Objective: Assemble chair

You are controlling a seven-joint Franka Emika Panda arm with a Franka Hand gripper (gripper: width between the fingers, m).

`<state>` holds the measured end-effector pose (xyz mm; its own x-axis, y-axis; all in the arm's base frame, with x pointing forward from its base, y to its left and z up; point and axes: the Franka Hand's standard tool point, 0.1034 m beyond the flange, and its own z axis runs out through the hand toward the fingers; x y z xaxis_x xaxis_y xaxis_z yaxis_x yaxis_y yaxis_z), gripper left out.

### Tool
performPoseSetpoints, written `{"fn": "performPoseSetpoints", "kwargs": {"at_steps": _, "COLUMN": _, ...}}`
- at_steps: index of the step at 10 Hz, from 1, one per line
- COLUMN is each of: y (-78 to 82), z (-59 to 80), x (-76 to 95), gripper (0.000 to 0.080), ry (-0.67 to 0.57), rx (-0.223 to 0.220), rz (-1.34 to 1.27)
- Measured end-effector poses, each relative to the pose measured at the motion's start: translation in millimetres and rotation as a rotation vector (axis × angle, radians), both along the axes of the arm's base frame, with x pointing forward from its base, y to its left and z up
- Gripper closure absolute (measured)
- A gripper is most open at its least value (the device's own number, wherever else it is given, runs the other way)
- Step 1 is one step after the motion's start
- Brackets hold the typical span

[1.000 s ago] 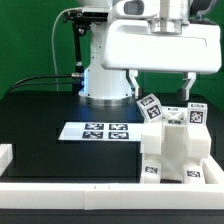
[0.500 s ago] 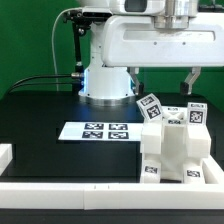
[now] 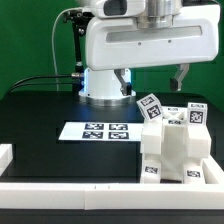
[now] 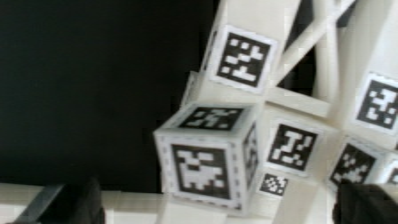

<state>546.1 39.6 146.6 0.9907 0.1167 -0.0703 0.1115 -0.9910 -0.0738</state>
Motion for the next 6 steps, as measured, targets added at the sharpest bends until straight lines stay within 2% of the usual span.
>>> {"fn": "performPoseSetpoints", "kwargs": {"at_steps": 4, "y": -3.9, "z": -2.8, "x": 1.9, "gripper": 0.0151, "ry": -0.014, "rx": -0.008, "rz": -0.002}}
{"fn": "performPoseSetpoints", "kwargs": {"at_steps": 6, "y": -1.0, "z": -13.3, "x": 0.3, "gripper": 0.0151, "ry": -0.01, "rx": -0.019, "rz": -0.019}}
